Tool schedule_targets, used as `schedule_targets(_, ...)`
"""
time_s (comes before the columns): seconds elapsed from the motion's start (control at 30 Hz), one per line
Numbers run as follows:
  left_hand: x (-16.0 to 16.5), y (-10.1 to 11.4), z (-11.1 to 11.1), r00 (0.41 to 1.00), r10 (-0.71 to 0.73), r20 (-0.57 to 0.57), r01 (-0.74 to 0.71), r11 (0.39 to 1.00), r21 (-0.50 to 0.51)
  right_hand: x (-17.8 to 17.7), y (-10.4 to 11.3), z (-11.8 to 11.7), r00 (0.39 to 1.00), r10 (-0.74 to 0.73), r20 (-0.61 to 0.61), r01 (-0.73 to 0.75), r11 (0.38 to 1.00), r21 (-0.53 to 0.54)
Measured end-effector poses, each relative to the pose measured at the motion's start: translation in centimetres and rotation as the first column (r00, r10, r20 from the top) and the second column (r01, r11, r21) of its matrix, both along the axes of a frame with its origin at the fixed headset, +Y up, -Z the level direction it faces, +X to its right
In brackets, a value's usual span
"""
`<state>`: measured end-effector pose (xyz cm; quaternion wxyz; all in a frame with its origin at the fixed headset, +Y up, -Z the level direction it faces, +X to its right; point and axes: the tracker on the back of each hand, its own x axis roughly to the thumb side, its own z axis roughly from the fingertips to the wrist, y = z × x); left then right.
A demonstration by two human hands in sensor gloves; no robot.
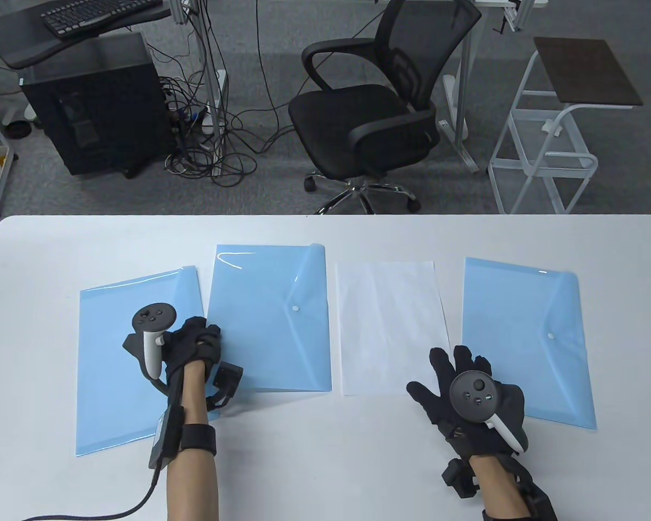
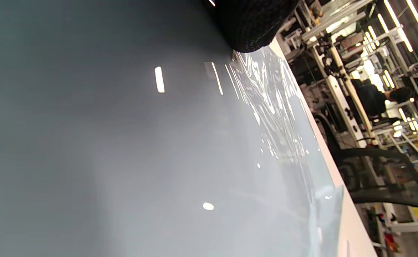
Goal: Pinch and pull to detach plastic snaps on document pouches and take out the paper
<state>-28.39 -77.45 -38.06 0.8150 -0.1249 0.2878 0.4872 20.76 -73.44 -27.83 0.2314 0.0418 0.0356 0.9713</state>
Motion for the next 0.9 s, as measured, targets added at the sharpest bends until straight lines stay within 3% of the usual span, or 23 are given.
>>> schedule_targets(0.17, -0.3, 0.5, 0.5, 0.999, -0.032, -0.019, 0.032, 0.999, -0.006, 0.0, 0.1, -0.1, 1.000, -0.005, 0.004, 0.005, 1.000, 0.006)
schedule_targets(0.4, -1.0, 3.0, 2.1, 0.977, -0.206, -0.060, 0.209, 0.977, 0.042, -0.1, 0.0, 0.1, 1.000, -0.017, 0.000, 0.017, 1.000, 0.008)
schedule_targets(0.5, -0.4, 4.1, 2.9, 0.976, -0.220, -0.002, 0.219, 0.973, 0.074, -0.1, 0.0, 0.1, 1.000, -0.024, -0.003, 0.024, 1.000, 0.011)
schedule_targets(0.6, 0.9, 5.3, 3.9, 0.954, -0.271, 0.126, 0.259, 0.960, 0.103, -0.1, 0.0, 0.1, 1.000, -0.025, -0.005, 0.025, 1.000, 0.012)
schedule_targets(0.9, 5.4, 7.4, 8.5, 0.805, -0.454, 0.382, 0.429, 0.890, 0.153, -0.1, -0.4, 0.2, 1.000, -0.015, 0.004, 0.015, 1.000, 0.001)
